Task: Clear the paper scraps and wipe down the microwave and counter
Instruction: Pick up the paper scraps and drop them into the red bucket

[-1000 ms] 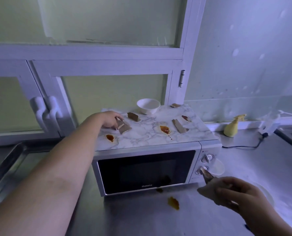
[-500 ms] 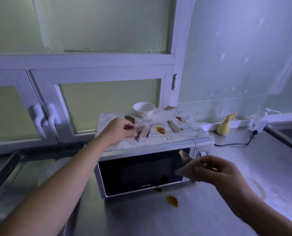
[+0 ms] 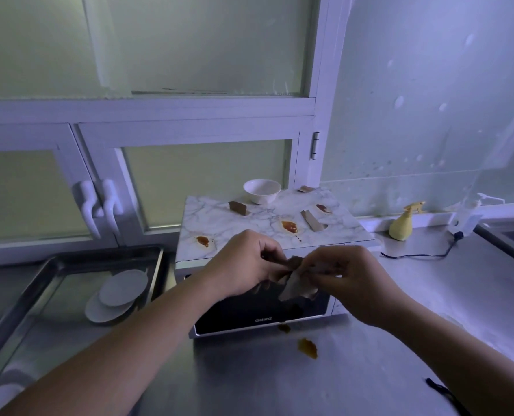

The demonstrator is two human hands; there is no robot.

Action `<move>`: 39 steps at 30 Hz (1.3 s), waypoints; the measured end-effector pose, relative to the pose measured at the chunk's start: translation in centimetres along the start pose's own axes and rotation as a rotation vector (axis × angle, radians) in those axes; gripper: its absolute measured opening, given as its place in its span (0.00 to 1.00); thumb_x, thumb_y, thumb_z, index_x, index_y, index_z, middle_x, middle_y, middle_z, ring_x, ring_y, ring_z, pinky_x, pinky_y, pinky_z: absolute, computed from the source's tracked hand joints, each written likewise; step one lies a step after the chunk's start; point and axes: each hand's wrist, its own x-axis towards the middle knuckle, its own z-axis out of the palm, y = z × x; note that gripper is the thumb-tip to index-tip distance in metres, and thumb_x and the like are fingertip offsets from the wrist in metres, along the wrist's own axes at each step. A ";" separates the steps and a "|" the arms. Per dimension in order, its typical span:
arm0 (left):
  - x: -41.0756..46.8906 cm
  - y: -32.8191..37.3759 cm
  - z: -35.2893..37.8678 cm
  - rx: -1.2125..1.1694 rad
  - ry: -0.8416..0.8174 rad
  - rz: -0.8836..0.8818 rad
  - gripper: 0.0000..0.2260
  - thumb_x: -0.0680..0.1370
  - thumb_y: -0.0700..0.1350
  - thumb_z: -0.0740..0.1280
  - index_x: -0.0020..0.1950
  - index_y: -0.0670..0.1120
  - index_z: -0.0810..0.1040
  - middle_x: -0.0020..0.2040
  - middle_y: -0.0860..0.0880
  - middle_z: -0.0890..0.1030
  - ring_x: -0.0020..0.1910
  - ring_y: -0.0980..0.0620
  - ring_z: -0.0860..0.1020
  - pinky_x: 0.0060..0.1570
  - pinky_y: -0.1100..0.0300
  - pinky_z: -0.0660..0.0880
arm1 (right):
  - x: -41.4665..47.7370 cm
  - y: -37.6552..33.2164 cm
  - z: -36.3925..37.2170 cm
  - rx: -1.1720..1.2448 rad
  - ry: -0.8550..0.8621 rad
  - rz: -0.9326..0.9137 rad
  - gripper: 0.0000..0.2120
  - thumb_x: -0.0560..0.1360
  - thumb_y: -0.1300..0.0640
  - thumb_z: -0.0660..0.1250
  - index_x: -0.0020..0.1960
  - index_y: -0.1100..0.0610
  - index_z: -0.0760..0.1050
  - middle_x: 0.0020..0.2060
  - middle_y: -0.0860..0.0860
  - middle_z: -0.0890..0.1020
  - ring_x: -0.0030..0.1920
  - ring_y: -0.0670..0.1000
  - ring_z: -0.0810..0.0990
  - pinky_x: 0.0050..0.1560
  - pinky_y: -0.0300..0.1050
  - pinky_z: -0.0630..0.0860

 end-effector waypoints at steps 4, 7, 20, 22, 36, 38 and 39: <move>0.9 -0.5 -0.1 -0.340 -0.185 -0.038 0.02 0.73 0.45 0.76 0.42 0.47 0.86 0.36 0.46 0.84 0.31 0.52 0.80 0.31 0.62 0.77 | -0.4 1.4 -0.2 0.134 0.082 0.063 0.16 0.71 0.72 0.71 0.44 0.50 0.81 0.39 0.46 0.86 0.41 0.45 0.85 0.43 0.39 0.80; 3.2 -2.3 -1.4 -0.399 -0.144 -0.065 0.06 0.77 0.48 0.72 0.47 0.47 0.86 0.45 0.44 0.85 0.38 0.50 0.83 0.35 0.61 0.78 | -0.6 2.8 -1.1 0.226 0.087 0.173 0.20 0.72 0.71 0.71 0.51 0.46 0.79 0.41 0.49 0.87 0.42 0.48 0.86 0.42 0.44 0.81; 19.9 -12.1 -6.3 0.739 0.308 -0.489 0.26 0.74 0.59 0.65 0.71 0.54 0.67 0.64 0.43 0.73 0.64 0.39 0.71 0.62 0.49 0.70 | -3.6 8.0 -3.6 0.304 0.387 0.326 0.19 0.71 0.73 0.71 0.42 0.49 0.85 0.37 0.52 0.87 0.38 0.47 0.86 0.40 0.37 0.79; 20.7 -12.4 -6.3 0.722 0.402 -0.481 0.20 0.76 0.56 0.64 0.63 0.46 0.76 0.59 0.42 0.78 0.59 0.39 0.75 0.55 0.52 0.74 | -3.9 8.4 -4.0 0.320 0.389 0.319 0.19 0.71 0.73 0.71 0.42 0.48 0.85 0.36 0.51 0.87 0.36 0.46 0.85 0.38 0.35 0.78; 9.2 -1.2 4.5 -0.411 0.334 -0.173 0.08 0.71 0.35 0.76 0.44 0.48 0.85 0.42 0.44 0.86 0.39 0.49 0.84 0.36 0.61 0.79 | 0.6 11.1 -5.9 1.070 0.029 0.353 0.13 0.66 0.65 0.73 0.50 0.66 0.77 0.47 0.68 0.83 0.45 0.66 0.84 0.43 0.48 0.81; 8.8 1.0 6.9 -0.495 0.283 -0.205 0.07 0.66 0.39 0.78 0.42 0.46 0.86 0.43 0.42 0.86 0.39 0.49 0.84 0.37 0.60 0.80 | 1.3 11.5 -6.3 1.055 -0.040 0.333 0.14 0.67 0.66 0.75 0.50 0.66 0.77 0.46 0.68 0.83 0.43 0.64 0.83 0.41 0.49 0.80; 8.9 1.9 7.9 -0.519 0.264 -0.219 0.09 0.63 0.42 0.78 0.41 0.46 0.86 0.43 0.43 0.86 0.39 0.49 0.84 0.38 0.60 0.80 | 1.6 11.9 -6.7 1.044 -0.062 0.326 0.14 0.66 0.67 0.76 0.49 0.66 0.78 0.46 0.67 0.83 0.42 0.63 0.83 0.41 0.49 0.80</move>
